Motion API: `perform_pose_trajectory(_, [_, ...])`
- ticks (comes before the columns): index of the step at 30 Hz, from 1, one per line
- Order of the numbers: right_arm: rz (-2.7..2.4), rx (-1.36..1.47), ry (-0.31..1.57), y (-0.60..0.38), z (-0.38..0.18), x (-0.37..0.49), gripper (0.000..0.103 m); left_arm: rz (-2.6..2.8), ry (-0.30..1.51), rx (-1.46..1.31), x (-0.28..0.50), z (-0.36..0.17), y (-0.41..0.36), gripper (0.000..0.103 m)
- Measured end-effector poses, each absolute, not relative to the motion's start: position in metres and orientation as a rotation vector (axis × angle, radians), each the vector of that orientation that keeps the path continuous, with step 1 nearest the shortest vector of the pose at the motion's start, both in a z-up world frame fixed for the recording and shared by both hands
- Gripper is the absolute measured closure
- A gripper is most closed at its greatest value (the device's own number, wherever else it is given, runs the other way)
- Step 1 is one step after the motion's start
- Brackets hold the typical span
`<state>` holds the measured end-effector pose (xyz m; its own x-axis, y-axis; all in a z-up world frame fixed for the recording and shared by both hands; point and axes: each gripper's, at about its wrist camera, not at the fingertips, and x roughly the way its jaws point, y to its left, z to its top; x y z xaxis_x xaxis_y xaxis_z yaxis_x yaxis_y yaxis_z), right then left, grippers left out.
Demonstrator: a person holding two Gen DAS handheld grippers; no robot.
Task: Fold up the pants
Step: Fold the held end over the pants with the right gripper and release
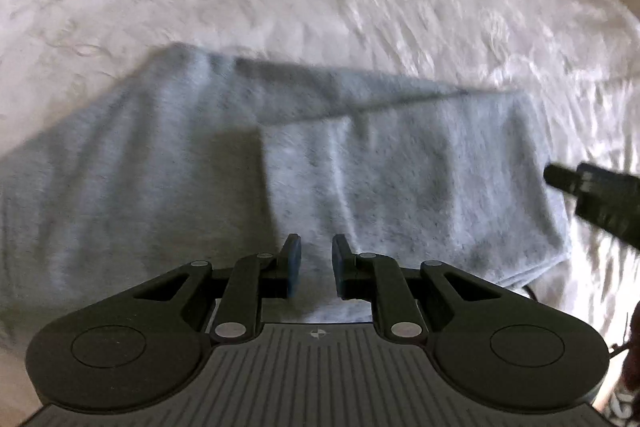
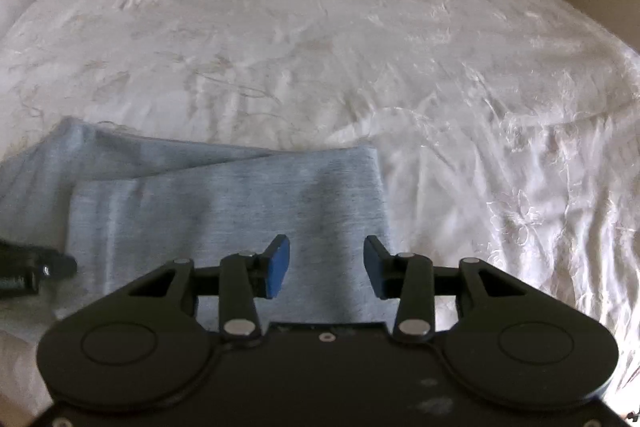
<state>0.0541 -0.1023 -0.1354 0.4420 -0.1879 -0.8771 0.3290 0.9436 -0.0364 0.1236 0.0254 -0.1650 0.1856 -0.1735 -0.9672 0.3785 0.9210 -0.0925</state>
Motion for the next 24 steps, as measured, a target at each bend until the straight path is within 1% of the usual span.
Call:
perform_pose_trajectory(1, [-0.302,0.196,1.071,-0.113,-0.137,0.053,0.060,-0.384,1.335,0.188,0.123,-0.168,0.022,0.086])
perform_pose_trajectory(2, [-0.274,0.260,1.089,-0.124,-0.142,0.057,0.062,-0.369,1.345,0.201,0.122,-0.175,0.018,0.086])
perform_pose_trajectory(4, [-0.215,0.370,1.128,-0.142,-0.151,0.066,0.076,-0.342,1.358,0.221,0.122,-0.183,0.014,0.086])
perform_pose_trajectory(6, [-0.190,0.387,1.131,-0.150,-0.156,0.072,0.078,-0.318,1.366,0.233,0.123,-0.193,0.010,0.086])
perform_pose_trajectory(8, [-0.164,0.389,1.139,-0.156,-0.163,0.083,0.081,-0.296,1.376,0.230,0.126,-0.198,0.010,0.086])
perform_pose_trajectory(10, [-0.147,0.396,1.160,-0.162,-0.175,0.096,0.087,-0.275,1.384,0.218,0.130,-0.202,0.009,0.086])
perform_pose_trajectory(11, [-0.146,0.395,1.173,-0.164,-0.180,0.101,0.088,-0.264,1.387,0.213,0.131,-0.204,0.009,0.086])
perform_pose_trajectory(13, [-0.148,0.397,1.202,-0.173,-0.193,0.110,0.093,-0.243,1.390,0.210,0.135,-0.206,0.006,0.086])
perform_pose_trajectory(16, [-0.129,0.420,1.227,-0.178,-0.213,0.121,0.097,-0.214,1.385,0.226,0.135,-0.208,0.001,0.085])
perform_pose_trajectory(21, [-0.083,0.404,1.229,-0.181,-0.222,0.122,0.096,-0.217,1.346,0.322,0.125,-0.207,-0.014,0.083])
perform_pose_trajectory(23, [-0.066,0.420,1.232,-0.184,-0.223,0.122,0.087,-0.221,1.336,0.359,0.123,-0.208,-0.019,0.083])
perform_pose_trajectory(24, [-0.047,0.446,1.229,-0.186,-0.224,0.123,0.067,-0.217,1.334,0.366,0.122,-0.208,-0.022,0.083])
